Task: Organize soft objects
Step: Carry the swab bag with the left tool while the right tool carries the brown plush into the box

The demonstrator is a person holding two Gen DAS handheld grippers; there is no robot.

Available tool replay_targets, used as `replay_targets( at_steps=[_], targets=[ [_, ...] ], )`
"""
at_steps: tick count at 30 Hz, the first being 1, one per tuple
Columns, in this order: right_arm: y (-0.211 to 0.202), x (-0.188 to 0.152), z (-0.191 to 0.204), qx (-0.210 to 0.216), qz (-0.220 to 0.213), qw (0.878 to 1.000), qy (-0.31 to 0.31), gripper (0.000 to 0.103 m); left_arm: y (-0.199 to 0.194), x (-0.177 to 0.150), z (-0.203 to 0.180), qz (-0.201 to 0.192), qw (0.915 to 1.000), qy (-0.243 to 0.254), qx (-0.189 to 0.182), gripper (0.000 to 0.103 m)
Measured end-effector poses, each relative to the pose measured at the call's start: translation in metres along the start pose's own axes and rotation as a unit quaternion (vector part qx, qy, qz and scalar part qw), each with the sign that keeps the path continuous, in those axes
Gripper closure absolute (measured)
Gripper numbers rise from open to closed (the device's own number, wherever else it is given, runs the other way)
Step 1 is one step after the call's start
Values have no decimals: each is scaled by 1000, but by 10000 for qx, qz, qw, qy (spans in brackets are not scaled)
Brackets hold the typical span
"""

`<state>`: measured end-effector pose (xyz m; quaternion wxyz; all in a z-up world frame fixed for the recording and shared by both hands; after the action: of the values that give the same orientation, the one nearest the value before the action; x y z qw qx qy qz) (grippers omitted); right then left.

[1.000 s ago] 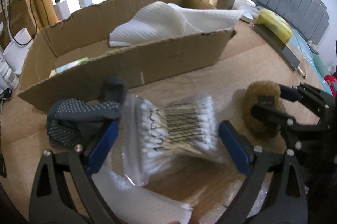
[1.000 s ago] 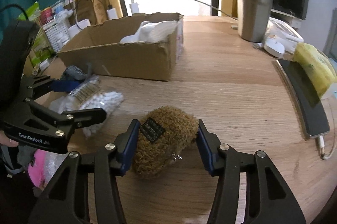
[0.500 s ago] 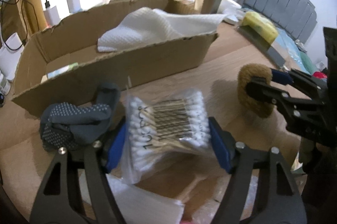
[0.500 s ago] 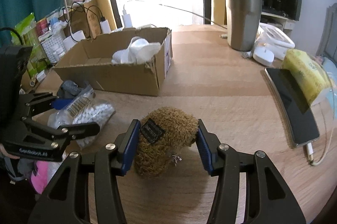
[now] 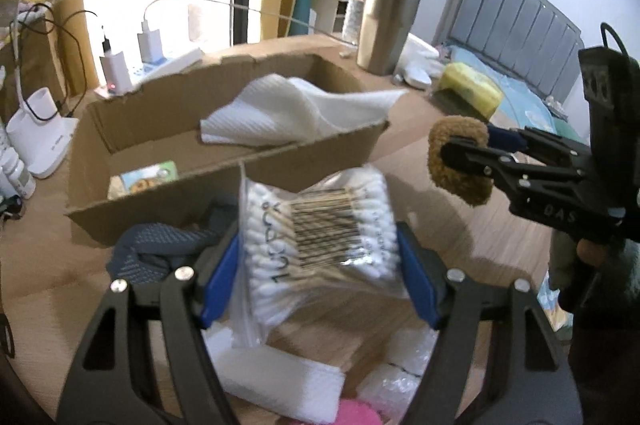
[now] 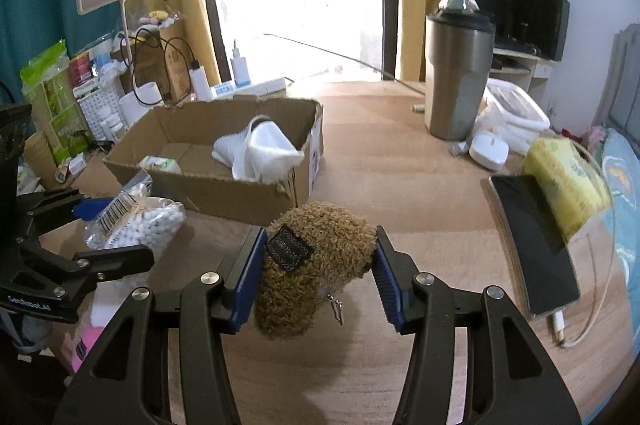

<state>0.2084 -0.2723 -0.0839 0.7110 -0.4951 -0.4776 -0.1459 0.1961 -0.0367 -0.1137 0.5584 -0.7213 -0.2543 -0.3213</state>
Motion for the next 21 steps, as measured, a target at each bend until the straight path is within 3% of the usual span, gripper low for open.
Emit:
replay_targets(
  at_steps=[21],
  targets=[
    [8,45,36,305,-334,9983,-375,49,-38,22,52,-652,9967,-389,299,30]
  ],
)
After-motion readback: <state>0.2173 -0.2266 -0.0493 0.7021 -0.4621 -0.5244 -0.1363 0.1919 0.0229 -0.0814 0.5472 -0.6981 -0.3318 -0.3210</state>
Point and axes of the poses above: each gripper's, at about its wrist camera, not at the fingertips, and y roughly the way its jaws point, z to its left, x to its top, the point moved 1 cm from there along y, roughly the way its jaws point, and after that the axes turned 7 degrees about -z, right-handed, at the moved point
